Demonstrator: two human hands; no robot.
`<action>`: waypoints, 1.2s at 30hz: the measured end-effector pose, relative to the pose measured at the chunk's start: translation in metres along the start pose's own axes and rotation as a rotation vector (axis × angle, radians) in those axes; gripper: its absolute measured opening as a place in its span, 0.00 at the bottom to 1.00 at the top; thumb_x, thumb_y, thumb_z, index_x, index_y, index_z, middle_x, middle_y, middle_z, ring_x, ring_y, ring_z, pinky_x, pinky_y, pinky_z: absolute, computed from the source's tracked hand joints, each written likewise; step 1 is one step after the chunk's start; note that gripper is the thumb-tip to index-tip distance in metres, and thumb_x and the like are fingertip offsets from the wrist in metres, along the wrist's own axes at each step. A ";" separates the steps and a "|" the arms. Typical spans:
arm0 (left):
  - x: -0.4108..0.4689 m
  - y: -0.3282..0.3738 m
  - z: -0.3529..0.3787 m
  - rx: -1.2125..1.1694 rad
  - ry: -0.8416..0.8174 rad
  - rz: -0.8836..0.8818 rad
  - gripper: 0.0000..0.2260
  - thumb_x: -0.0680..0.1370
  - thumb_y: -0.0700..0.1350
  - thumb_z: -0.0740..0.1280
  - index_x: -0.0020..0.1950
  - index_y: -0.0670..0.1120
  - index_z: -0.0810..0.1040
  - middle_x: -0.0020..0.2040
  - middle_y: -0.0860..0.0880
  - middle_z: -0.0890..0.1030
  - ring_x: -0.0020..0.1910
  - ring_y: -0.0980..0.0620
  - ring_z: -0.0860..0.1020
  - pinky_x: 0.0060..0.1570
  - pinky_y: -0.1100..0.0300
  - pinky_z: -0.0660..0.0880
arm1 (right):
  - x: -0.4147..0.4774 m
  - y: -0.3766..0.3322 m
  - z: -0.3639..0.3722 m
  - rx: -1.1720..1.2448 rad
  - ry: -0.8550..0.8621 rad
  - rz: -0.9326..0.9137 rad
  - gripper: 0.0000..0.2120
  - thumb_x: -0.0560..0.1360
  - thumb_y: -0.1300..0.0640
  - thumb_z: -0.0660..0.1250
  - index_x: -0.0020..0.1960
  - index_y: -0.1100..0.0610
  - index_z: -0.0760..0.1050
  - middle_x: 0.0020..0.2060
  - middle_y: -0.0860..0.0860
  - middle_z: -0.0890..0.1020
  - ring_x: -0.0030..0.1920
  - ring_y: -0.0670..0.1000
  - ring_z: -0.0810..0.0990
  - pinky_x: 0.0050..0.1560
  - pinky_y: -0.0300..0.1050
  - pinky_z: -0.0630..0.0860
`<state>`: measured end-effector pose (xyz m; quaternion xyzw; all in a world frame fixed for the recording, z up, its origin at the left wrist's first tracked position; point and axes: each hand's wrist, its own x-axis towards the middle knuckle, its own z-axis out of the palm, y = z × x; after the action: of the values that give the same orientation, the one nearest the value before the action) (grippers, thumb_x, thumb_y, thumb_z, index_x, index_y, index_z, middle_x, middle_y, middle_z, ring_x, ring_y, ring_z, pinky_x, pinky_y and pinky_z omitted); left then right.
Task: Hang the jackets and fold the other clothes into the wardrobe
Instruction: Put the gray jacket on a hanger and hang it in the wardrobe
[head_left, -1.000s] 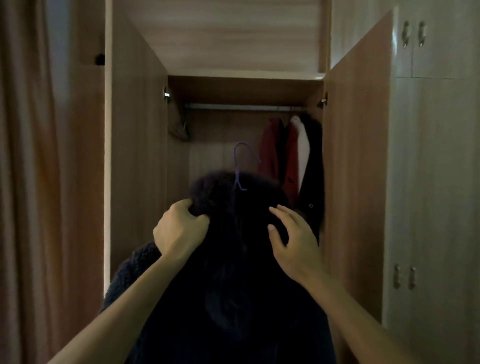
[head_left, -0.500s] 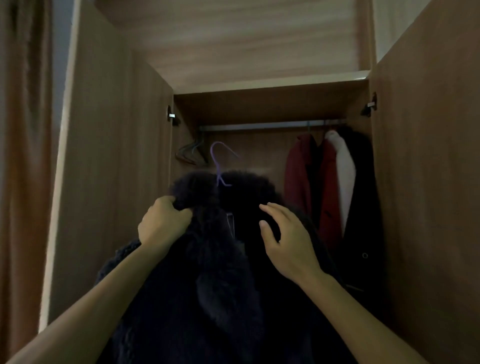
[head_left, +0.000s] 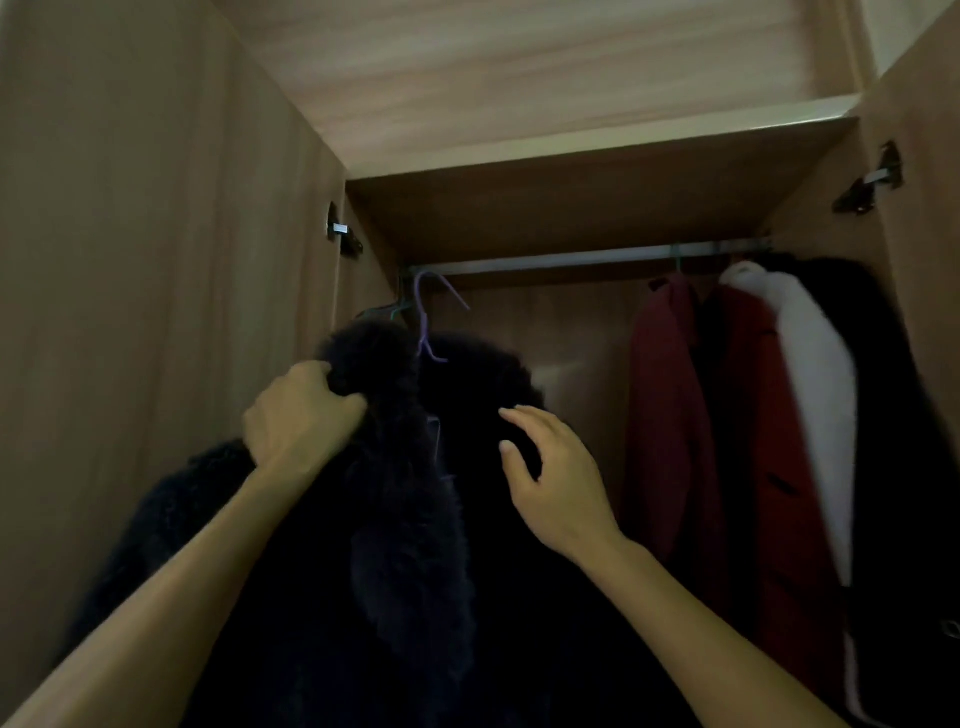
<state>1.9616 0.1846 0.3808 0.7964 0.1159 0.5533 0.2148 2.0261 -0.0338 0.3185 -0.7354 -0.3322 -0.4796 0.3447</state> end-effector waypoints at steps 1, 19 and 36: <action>0.014 0.001 0.011 -0.012 -0.003 0.017 0.10 0.71 0.48 0.66 0.50 0.47 0.78 0.37 0.48 0.77 0.36 0.45 0.74 0.34 0.57 0.65 | 0.011 0.008 0.010 0.010 0.023 0.002 0.17 0.79 0.52 0.61 0.67 0.50 0.71 0.65 0.44 0.73 0.67 0.42 0.67 0.69 0.41 0.64; 0.142 0.154 0.190 -0.010 0.031 0.101 0.07 0.73 0.49 0.65 0.45 0.46 0.74 0.36 0.47 0.74 0.35 0.46 0.72 0.37 0.56 0.68 | 0.149 0.157 0.011 -0.211 0.153 -0.101 0.19 0.78 0.53 0.61 0.67 0.54 0.71 0.64 0.50 0.74 0.64 0.49 0.71 0.65 0.48 0.69; 0.200 0.303 0.301 0.049 0.098 0.265 0.17 0.77 0.50 0.67 0.33 0.46 0.66 0.29 0.47 0.71 0.26 0.50 0.70 0.25 0.62 0.66 | 0.212 0.253 -0.053 -0.386 0.155 -0.166 0.20 0.77 0.52 0.61 0.69 0.52 0.68 0.63 0.51 0.74 0.63 0.50 0.71 0.60 0.43 0.69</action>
<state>2.2983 -0.0625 0.6012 0.7819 0.0337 0.6119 0.1145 2.2760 -0.1812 0.4846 -0.7186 -0.2663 -0.6162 0.1815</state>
